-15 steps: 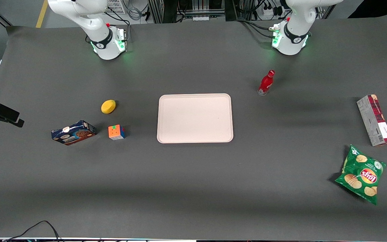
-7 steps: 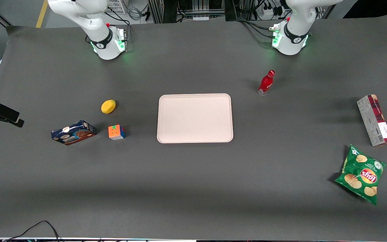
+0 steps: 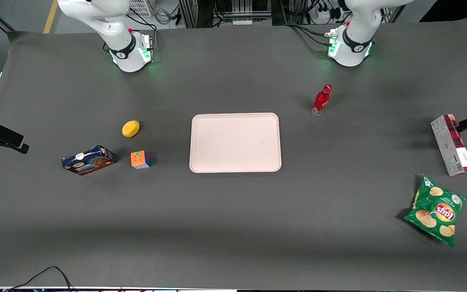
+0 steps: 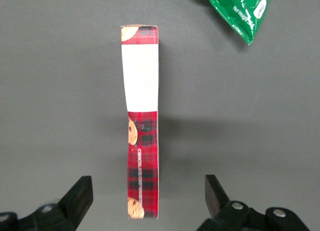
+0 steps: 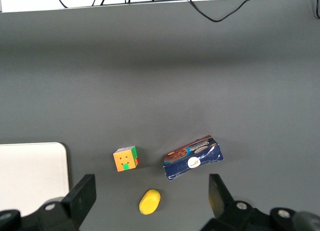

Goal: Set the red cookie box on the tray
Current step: 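Lower the open left gripper over the cookie box's middle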

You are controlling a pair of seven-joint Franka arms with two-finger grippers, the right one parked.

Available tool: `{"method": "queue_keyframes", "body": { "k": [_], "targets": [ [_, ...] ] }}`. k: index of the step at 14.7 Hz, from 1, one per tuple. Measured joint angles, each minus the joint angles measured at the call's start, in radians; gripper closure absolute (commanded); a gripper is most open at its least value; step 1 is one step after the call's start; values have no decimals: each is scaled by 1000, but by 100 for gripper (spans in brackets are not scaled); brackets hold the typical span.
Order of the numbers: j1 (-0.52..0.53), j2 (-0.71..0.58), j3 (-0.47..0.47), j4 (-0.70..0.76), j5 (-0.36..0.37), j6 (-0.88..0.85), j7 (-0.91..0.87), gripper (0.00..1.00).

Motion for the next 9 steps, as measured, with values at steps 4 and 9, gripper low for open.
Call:
{"method": "queue_keyframes", "body": {
  "k": [4, 9],
  "targets": [
    [24, 117, 1, -3, -121, 142, 129, 0],
    [27, 199, 1, -2, -149, 194, 146, 0]
  ]
}}
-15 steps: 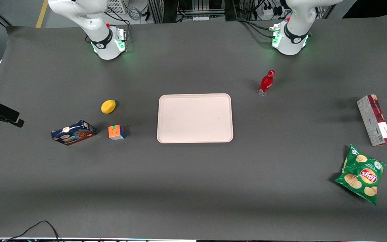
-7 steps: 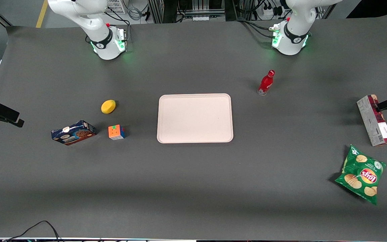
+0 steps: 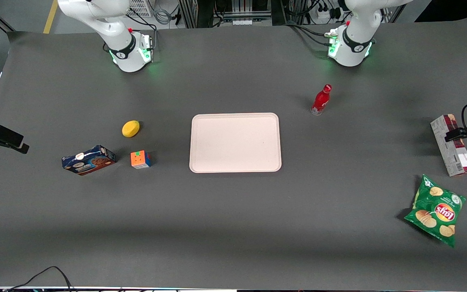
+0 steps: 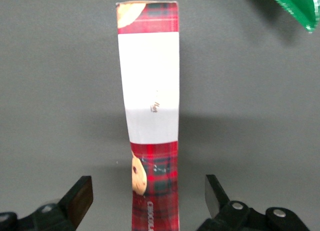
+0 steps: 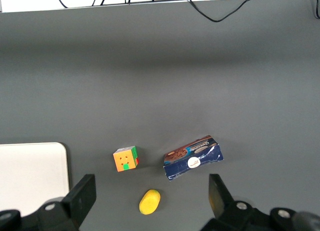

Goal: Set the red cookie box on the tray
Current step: 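Lower the open left gripper over the cookie box's middle, then close the left gripper on the cookie box and lift it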

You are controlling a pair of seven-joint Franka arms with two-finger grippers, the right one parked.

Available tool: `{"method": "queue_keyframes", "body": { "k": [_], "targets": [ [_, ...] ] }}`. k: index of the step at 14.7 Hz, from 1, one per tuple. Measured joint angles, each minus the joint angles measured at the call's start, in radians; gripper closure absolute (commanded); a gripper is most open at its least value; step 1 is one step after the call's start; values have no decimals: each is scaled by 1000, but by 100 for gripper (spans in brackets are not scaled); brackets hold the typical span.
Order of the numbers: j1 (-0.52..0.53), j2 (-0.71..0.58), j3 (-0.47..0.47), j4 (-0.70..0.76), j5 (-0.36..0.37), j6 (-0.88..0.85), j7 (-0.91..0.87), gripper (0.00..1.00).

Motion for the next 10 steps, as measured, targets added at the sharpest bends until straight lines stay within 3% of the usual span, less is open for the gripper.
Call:
{"method": "queue_keyframes", "body": {
  "k": [7, 8, 10],
  "targets": [
    [2, 105, -1, 1, -65, 91, 6, 0],
    [2, 107, -1, 2, -67, 92, 6, 6],
    [2, 107, -1, 4, -69, 94, 6, 48]
  ]
}}
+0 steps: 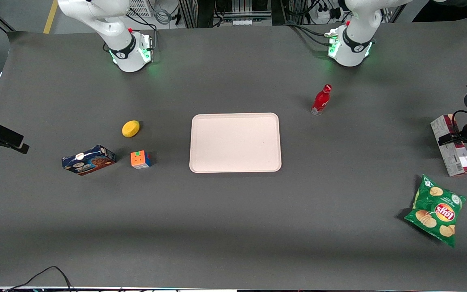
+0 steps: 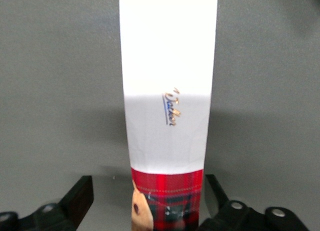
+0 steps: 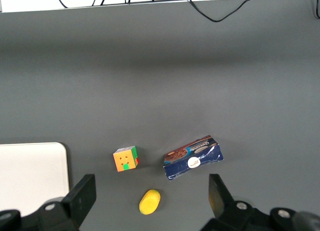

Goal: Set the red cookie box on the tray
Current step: 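Close the left gripper on the cookie box and lift it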

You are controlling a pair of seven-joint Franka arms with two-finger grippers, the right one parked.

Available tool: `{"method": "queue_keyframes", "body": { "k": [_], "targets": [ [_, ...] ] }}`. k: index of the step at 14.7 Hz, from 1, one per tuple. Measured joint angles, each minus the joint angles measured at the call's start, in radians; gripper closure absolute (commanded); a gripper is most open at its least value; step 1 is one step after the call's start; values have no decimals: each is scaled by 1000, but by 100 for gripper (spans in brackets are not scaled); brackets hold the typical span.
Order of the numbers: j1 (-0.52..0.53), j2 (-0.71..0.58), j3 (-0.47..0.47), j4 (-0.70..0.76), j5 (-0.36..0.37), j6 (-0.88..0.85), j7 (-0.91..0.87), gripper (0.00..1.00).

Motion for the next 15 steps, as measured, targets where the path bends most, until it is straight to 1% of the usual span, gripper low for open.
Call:
{"method": "queue_keyframes", "body": {
  "k": [2, 3, 5, 9, 12, 14, 15],
  "targets": [
    [0, 0, -1, 1, 0, 1, 1, 73],
    [0, 0, -1, 1, 0, 1, 1, 83],
    [0, 0, -4, 1, -1, 1, 1, 90],
    [-6, -5, -9, 6, -1, 1, 3, 93],
    [-24, -17, -13, 35, -1, 0, 7, 93],
    [-37, -48, -13, 72, 1, -50, 8, 93],
    [-41, -69, -13, 103, 4, -115, 10, 93]
  ]
}}
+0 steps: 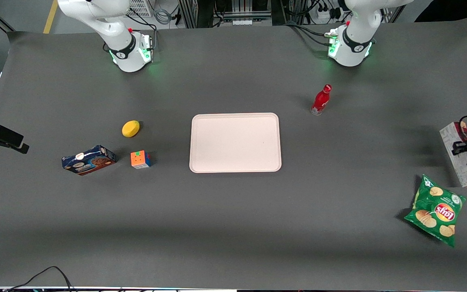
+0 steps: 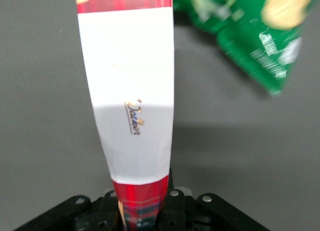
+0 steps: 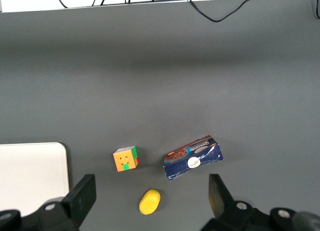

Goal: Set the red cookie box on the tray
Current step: 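Close the left gripper on the cookie box and lift it, then carry the held cookie box over the white tray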

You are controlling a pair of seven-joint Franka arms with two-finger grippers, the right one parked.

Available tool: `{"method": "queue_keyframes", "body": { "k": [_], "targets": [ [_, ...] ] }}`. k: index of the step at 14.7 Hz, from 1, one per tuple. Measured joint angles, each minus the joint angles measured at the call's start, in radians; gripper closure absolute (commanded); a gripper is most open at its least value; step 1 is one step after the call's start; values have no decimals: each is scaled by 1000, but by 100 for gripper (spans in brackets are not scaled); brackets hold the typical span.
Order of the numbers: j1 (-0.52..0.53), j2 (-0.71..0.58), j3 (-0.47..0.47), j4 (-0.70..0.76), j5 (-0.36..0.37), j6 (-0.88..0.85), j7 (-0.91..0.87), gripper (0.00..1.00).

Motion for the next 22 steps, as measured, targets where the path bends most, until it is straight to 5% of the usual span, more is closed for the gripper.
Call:
{"method": "queue_keyframes", "body": {
  "k": [7, 12, 17, 22],
  "targets": [
    [-1, -93, 7, 287, 44, -461, 8, 92],
    [-11, -95, 9, 397, 71, -611, -12, 92],
    [-105, -96, -58, 518, 111, -798, -275, 91],
    [-151, -99, -285, 556, 128, -862, -684, 92]
  ]
}}
